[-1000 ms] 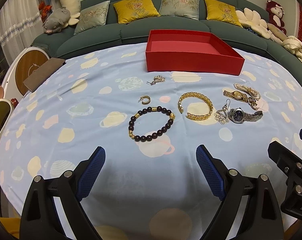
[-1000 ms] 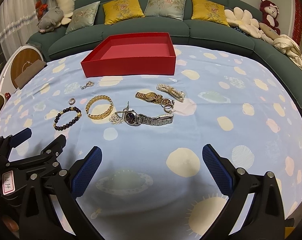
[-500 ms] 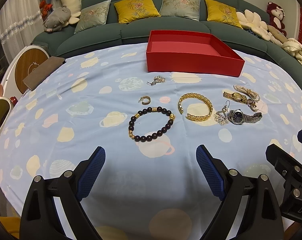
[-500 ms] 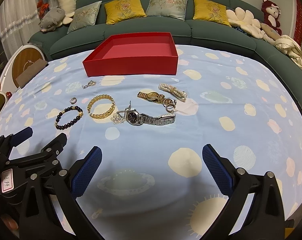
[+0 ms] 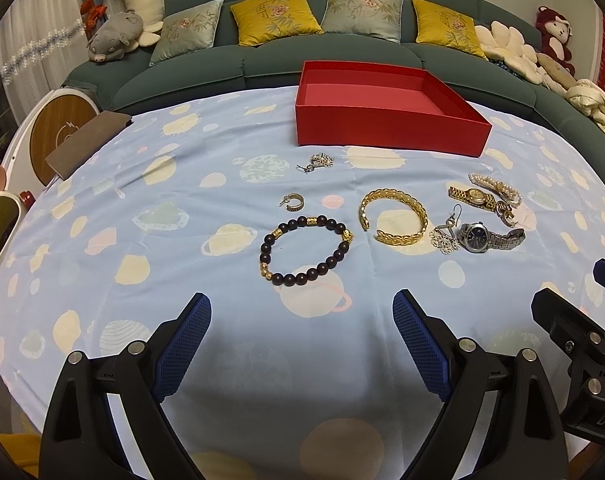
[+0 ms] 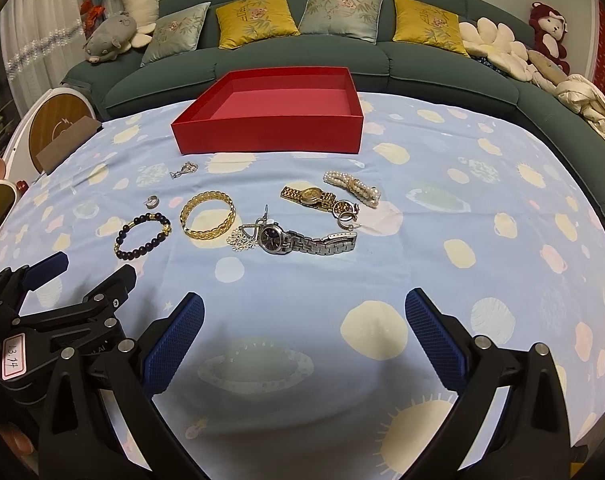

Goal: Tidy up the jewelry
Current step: 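Lower the right gripper onto the silver wristwatch and close on it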

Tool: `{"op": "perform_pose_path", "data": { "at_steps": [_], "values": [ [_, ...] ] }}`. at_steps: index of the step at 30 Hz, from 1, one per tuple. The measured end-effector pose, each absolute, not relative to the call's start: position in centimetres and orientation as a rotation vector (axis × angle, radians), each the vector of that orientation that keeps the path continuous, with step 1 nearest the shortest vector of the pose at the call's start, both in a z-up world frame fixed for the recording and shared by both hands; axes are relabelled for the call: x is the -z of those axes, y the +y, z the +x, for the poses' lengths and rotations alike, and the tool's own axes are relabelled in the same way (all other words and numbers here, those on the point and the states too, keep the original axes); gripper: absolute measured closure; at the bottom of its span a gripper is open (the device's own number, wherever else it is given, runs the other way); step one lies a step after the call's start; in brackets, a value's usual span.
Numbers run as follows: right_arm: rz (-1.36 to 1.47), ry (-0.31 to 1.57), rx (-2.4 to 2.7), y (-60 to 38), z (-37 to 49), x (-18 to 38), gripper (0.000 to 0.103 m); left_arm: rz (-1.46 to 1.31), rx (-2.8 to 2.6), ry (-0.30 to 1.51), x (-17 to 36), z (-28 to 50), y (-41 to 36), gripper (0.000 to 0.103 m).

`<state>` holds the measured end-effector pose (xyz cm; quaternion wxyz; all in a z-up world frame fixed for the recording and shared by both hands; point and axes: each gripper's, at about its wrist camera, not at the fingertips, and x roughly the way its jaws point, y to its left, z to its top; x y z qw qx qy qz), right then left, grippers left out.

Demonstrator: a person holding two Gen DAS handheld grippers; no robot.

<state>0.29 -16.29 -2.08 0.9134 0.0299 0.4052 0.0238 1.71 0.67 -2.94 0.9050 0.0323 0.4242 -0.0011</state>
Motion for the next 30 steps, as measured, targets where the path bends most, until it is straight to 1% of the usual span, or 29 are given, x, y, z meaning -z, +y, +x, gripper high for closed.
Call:
{"op": "perform_pose_path", "data": {
  "at_steps": [6,9,10,13,14,16,19,20,22,23,25,27,30],
  "values": [
    [0.038,0.81,-0.085,-16.7,1.7,1.3,0.005,0.024,0.013,0.885,2.4,2.6,1.9,0.013],
    [0.0,0.839,-0.137,-16.7,3.0,0.8,0.008,0.016,0.01,0.878,1.9,3.1,2.7,0.013],
    [-0.005,0.846,-0.162,-16.8,3.5,0.6,0.011,0.015,0.009,0.876,1.8,3.3,2.9,0.013],
    [-0.025,0.85,-0.235,-16.9,4.8,0.2,0.013,0.003,0.024,0.882,1.6,3.8,3.9,0.012],
    [-0.036,0.849,-0.251,-16.8,5.3,0.2,0.016,-0.001,0.023,0.882,1.7,3.9,4.3,0.012],
    [-0.056,0.861,-0.284,-16.5,6.4,0.8,0.029,-0.016,0.016,0.888,1.8,4.1,5.2,0.013],
    [-0.044,0.895,-0.305,-16.4,7.8,2.2,0.032,-0.056,0.02,0.911,2.3,4.5,6.3,0.013],
    [-0.037,0.915,-0.312,-16.3,8.1,2.8,0.034,-0.063,0.015,0.913,2.4,4.6,6.6,0.013],
    [-0.053,0.948,-0.333,-15.8,8.4,3.7,0.041,-0.062,0.011,0.913,2.6,4.6,6.8,0.013],
    [-0.07,0.957,-0.338,-15.5,8.5,4.0,0.042,-0.058,0.014,0.915,2.7,4.6,6.8,0.013],
    [-0.097,0.961,-0.341,-15.1,8.5,4.4,0.046,-0.052,0.022,0.921,2.8,4.7,6.7,0.013],
    [-0.1,0.966,-0.346,-15.0,8.7,4.6,0.048,-0.051,0.033,0.926,3.0,4.8,6.5,0.013],
    [-0.102,0.973,-0.352,-15.0,9.2,4.9,0.048,-0.041,0.051,0.931,3.2,4.9,6.1,0.012]
  ]
}}
